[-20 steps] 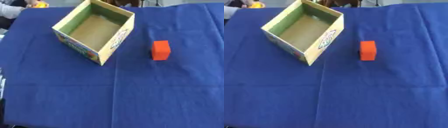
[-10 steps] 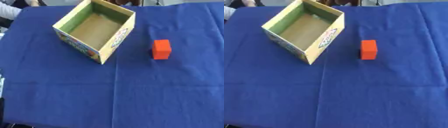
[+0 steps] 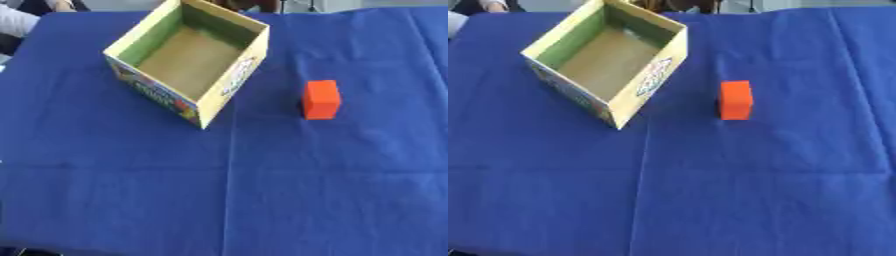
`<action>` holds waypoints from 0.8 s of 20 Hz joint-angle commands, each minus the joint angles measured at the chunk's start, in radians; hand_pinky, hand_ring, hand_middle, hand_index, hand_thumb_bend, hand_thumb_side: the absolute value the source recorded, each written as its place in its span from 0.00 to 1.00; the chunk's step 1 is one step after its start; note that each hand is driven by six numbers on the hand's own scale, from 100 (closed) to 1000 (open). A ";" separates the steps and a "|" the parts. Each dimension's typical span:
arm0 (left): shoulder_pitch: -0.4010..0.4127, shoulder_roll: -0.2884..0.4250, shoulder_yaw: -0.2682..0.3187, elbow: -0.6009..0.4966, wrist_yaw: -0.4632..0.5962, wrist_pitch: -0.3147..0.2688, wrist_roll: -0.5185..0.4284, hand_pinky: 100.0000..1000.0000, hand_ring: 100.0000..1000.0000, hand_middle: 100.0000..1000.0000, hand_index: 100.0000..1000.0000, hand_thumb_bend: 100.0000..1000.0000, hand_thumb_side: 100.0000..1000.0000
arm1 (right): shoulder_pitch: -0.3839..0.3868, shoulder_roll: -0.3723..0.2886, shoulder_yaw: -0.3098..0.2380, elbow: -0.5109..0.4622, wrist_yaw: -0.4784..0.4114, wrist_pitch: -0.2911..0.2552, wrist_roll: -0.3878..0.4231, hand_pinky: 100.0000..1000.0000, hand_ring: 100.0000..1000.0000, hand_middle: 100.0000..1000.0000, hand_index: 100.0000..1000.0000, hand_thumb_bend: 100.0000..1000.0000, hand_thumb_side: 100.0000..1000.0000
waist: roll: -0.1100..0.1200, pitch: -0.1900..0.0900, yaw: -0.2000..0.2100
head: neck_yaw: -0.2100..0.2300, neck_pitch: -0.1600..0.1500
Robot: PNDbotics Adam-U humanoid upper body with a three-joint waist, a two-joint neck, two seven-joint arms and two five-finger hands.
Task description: Pick up objects on the table and place them in the box.
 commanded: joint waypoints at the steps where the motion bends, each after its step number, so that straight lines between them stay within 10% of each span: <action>1: -0.010 0.025 -0.004 -0.018 0.007 0.001 -0.006 0.43 0.61 0.61 0.79 0.00 0.97 | -0.036 -0.038 0.026 -0.015 0.051 0.007 0.112 0.82 0.82 0.80 0.88 0.11 1.00 | -0.005 -0.024 0.003 | -0.007 -0.009; 16: -0.012 0.025 -0.010 -0.018 0.012 0.001 -0.014 0.43 0.61 0.61 0.78 0.00 0.97 | -0.150 0.016 0.146 0.131 0.114 -0.020 0.389 0.88 0.87 0.82 0.92 0.40 1.00 | -0.012 -0.023 0.009 | -0.025 -0.028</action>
